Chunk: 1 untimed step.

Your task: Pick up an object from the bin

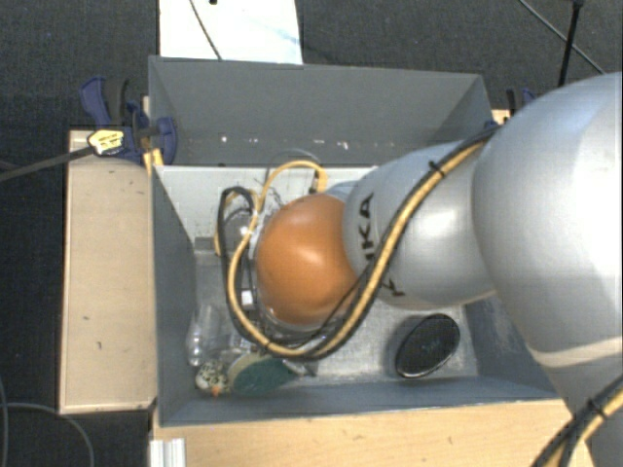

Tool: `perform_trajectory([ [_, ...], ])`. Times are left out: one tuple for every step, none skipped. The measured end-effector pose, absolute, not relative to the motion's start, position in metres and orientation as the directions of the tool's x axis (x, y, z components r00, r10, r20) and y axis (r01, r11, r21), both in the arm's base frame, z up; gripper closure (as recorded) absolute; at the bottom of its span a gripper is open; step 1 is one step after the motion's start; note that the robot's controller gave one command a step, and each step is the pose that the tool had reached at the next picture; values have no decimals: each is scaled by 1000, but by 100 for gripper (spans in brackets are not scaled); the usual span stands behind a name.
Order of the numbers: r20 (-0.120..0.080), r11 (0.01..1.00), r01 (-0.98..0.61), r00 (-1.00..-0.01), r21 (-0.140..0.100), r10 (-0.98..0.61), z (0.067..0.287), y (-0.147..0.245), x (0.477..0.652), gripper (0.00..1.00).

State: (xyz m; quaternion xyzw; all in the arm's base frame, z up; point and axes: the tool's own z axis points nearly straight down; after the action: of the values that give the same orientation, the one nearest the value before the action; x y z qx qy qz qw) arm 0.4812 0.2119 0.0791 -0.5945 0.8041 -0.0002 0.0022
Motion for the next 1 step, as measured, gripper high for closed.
perform_trajectory([
  [-3, 295, -955, -295, -4, -955, 79, 210, 482, 100],
])
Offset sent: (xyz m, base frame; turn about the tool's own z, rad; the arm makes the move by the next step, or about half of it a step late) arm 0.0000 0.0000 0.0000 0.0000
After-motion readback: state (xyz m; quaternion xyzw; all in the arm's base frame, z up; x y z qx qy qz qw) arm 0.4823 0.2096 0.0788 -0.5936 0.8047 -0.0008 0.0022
